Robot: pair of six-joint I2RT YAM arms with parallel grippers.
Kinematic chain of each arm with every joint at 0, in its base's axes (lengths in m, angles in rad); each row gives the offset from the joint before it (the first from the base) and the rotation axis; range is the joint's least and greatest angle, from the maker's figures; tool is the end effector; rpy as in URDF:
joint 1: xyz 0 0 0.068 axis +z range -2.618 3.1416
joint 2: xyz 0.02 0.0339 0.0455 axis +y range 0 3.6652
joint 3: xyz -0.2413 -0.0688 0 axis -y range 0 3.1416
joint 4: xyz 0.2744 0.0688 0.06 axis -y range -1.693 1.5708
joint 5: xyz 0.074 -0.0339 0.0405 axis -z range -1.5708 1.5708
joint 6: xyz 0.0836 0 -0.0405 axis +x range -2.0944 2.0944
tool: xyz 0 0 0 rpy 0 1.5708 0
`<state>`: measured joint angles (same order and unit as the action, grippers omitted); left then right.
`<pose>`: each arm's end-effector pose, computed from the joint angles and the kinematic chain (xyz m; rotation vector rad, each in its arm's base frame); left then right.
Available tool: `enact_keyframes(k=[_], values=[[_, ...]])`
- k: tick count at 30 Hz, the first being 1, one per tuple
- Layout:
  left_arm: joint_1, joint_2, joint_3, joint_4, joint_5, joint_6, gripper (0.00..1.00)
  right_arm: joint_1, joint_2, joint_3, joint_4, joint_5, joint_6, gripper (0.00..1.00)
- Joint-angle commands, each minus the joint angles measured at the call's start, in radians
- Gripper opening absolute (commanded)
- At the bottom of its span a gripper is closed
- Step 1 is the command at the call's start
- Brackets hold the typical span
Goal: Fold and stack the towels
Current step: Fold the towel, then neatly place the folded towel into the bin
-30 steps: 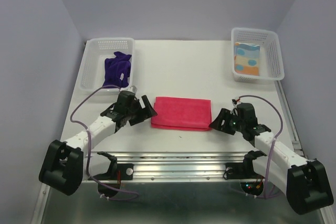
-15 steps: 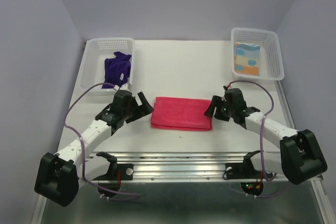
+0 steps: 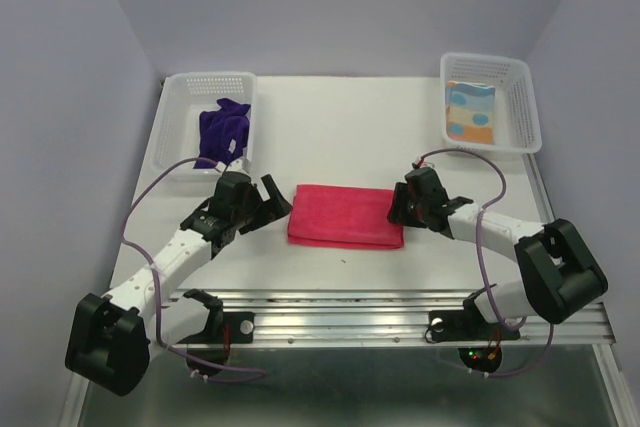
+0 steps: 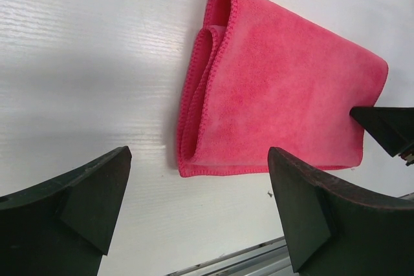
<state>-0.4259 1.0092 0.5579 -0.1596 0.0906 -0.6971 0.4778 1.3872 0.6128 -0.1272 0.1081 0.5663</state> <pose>0.2641 -0.1281 0.1619 -0.2543 2.2609 -0.7177 0.2808 0.1352 0.0785 0.1570 2.4871 0.3151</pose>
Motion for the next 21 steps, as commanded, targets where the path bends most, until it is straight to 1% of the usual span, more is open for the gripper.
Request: enact_keyframes(k=[1,4,6,9,10,12,13,16,18,21], values=[[-0.005,-0.018,0.017,0.011,-0.018,0.004,0.99,0.024,0.029,0.015,-0.015,0.065,0.003,0.55],[-0.005,-0.024,0.014,0.014,-0.025,0.001,0.99,0.039,0.047,0.016,-0.015,0.070,0.000,0.55],[-0.005,-0.021,0.016,0.015,-0.028,0.001,0.99,0.044,0.076,0.021,-0.028,0.084,0.000,0.51],[-0.005,-0.015,0.020,0.014,-0.026,0.004,0.99,0.062,0.087,0.015,-0.034,0.108,0.015,0.40],[-0.005,-0.014,0.019,0.012,-0.031,0.002,0.99,0.067,0.087,0.010,-0.034,0.122,0.026,0.32],[-0.005,-0.017,0.017,0.014,-0.037,0.001,0.99,0.068,0.087,0.010,-0.043,0.136,0.030,0.22],[-0.005,-0.018,0.016,0.014,-0.041,-0.001,0.99,0.070,0.088,0.011,-0.055,0.159,0.030,0.14],[-0.005,-0.023,0.022,0.012,-0.045,0.002,0.99,0.070,0.095,0.027,-0.081,0.203,0.033,0.04],[-0.005,-0.027,0.023,0.008,-0.049,0.001,0.99,0.070,0.090,0.033,-0.062,0.199,0.018,0.01],[-0.005,-0.041,0.036,-0.023,-0.083,-0.002,0.99,0.070,0.092,0.076,-0.031,0.211,-0.034,0.01]])
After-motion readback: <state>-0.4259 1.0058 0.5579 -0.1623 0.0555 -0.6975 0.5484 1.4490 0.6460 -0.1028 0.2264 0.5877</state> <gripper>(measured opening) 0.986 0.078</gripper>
